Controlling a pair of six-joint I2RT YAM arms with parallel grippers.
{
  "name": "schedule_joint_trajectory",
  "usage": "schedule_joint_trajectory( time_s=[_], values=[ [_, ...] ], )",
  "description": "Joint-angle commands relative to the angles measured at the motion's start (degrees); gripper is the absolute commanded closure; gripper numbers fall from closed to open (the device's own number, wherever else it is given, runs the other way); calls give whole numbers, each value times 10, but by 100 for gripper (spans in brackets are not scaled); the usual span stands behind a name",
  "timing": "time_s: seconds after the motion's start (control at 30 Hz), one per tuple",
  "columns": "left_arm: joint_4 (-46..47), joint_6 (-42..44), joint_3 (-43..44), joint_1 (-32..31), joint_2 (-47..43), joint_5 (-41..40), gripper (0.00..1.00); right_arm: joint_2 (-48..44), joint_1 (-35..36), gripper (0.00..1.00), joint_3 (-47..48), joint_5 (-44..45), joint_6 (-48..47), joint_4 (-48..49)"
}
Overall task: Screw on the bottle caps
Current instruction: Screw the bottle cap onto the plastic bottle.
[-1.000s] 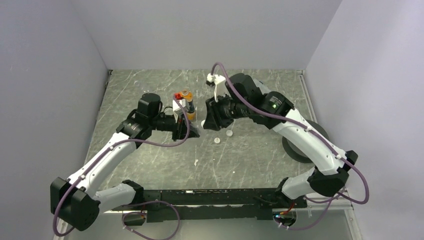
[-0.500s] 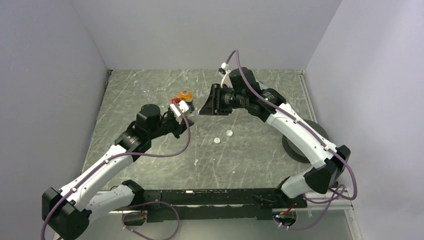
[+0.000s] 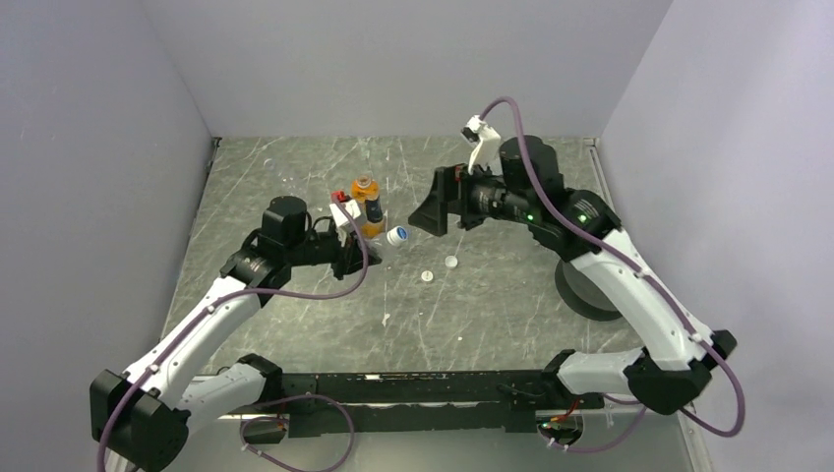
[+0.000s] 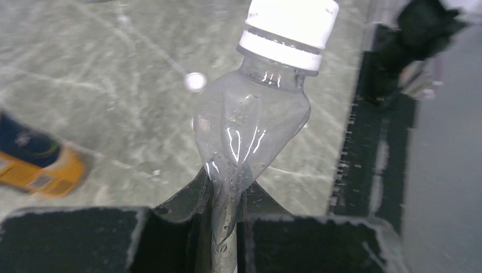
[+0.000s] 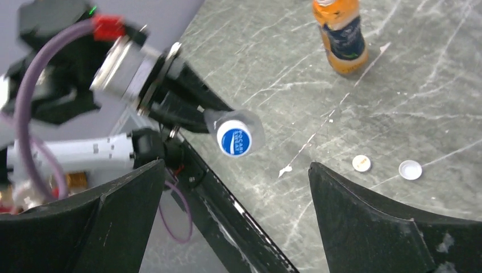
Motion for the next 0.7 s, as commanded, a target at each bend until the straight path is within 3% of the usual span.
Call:
schedule_joint_trajectory(
  time_s=[0.0,0.2,0.67],
  values=[
    [-5,-23,41,27,28,240,100,-32,4,0,-1,-104,-142,-30],
    [-70,10,83,29,90,348,100,-23,51,17,-5,-101,-202,-61],
    [-68,4,80,29,98,364,100,30,105,43,47,-60,-216,-72]
  ],
)
